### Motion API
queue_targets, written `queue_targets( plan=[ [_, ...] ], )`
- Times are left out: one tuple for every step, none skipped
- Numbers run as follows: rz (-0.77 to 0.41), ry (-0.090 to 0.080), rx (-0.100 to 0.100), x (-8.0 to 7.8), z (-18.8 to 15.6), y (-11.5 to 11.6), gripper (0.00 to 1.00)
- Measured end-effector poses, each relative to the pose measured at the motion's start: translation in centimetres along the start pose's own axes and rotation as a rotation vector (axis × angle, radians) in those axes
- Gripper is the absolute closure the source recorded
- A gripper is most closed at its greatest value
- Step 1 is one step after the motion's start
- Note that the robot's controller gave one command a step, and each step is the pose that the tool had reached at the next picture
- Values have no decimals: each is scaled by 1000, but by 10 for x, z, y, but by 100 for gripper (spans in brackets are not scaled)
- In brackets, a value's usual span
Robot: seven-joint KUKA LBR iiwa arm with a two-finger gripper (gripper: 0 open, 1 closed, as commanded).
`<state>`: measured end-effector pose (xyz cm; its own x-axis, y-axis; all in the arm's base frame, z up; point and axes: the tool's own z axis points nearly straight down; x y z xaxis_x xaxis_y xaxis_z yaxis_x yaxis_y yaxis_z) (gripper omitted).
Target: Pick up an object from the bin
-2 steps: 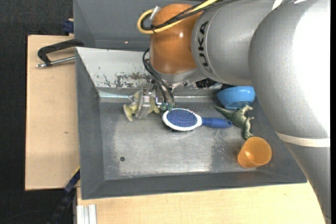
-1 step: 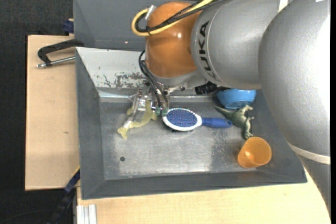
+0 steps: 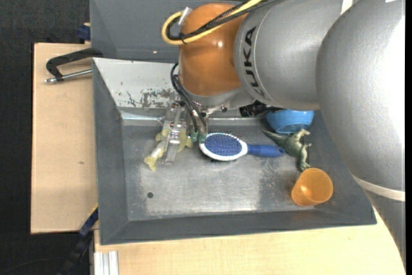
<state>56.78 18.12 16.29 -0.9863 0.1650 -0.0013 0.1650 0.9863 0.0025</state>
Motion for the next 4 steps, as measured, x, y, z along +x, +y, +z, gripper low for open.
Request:
queue_targets(
  plan=[
    [-254,3,2,-1,93,-8,0],
    [-254,1,1,-2,92,-7,100],
    [-382,-14,-2,-9,-28,-17,100],
    [-382,-5,-1,-7,-23,-18,0]
  ],
)
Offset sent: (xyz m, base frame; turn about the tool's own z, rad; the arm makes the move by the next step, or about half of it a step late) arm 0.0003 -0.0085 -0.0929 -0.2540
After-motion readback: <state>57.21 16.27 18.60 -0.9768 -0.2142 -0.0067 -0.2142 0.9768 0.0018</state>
